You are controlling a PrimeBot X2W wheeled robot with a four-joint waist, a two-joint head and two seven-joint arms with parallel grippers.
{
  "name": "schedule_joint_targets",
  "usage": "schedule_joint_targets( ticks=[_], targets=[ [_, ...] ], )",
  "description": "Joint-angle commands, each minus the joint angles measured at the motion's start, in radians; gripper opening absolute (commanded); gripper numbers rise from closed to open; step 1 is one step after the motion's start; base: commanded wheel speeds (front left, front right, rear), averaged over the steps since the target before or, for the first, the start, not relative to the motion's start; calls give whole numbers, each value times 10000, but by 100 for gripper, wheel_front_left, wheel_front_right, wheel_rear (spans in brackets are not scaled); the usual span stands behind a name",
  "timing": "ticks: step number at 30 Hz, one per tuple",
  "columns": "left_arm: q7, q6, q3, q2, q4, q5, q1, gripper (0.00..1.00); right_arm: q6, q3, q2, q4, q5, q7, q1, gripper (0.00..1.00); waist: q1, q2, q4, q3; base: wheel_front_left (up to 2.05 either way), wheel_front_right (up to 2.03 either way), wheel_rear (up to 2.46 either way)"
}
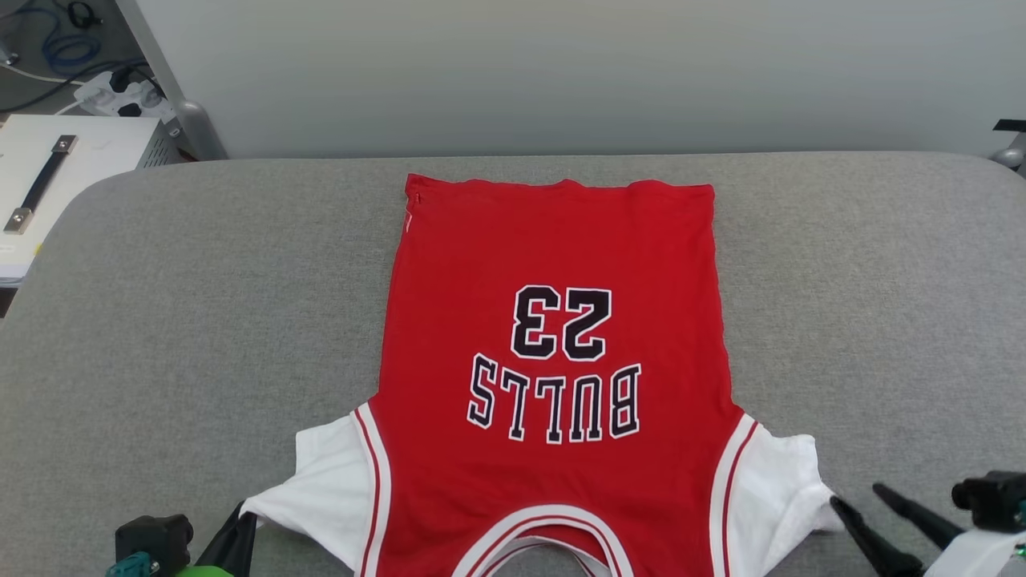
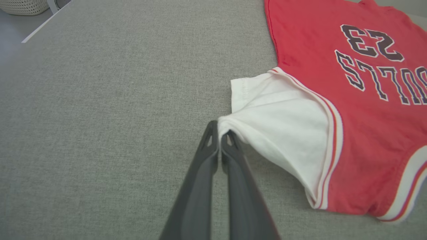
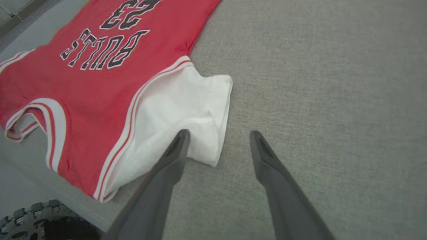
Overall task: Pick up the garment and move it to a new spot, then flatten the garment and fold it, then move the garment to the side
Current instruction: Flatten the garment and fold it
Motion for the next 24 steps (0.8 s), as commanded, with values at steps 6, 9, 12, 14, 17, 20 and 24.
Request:
schedule_joint_targets(
  ticks=[6, 9, 12, 14, 17, 20, 24],
  targets=[
    [-57, 125, 220, -422, -411, 673, -525, 0, -6, -3701, -668, -2196, -1232, 632, -765, 100, 1, -1, 208, 595, 0, 0, 0],
    [-57, 123, 241, -671, -591, 976, -821, 0, -6, -4881, -657, -2933, -1828, 1620, -1632, 100, 1, -1, 447, 1005, 0, 0, 0],
    [-57, 54, 160, -882, -734, 1301, -1240, 0, -6, -5693, -472, -3361, -2111, 2840, -2723, 100, 1, -1, 822, 1572, 0, 0, 0],
    [-57, -12, 80, -1054, -794, 1524, -1601, 0, -6, -5975, -292, -3525, -2212, 3849, -3527, 100, 1, -1, 1109, 2003, 0, 0, 0],
    [-57, -61, 88, -1394, -916, 1859, -2118, 0, -6, -5960, -224, -3461, -2477, 5508, -4980, 100, 1, -1, 1493, 2678, 0, 0, 0],
    [-57, -141, 264, -1843, -1098, 2061, -2415, 0, -6, -5642, -86, -3037, -2557, 7067, -6467, 100, 1, -1, 1801, 3302, 0, 0, 0],
    [-57, -320, 486, -2394, -1256, 2515, -2707, 0, -6, -5006, 221, -1863, -2269, 9931, -8137, 100, 1, -1, 2220, 4066, 0, 0, 0]
  ],
)
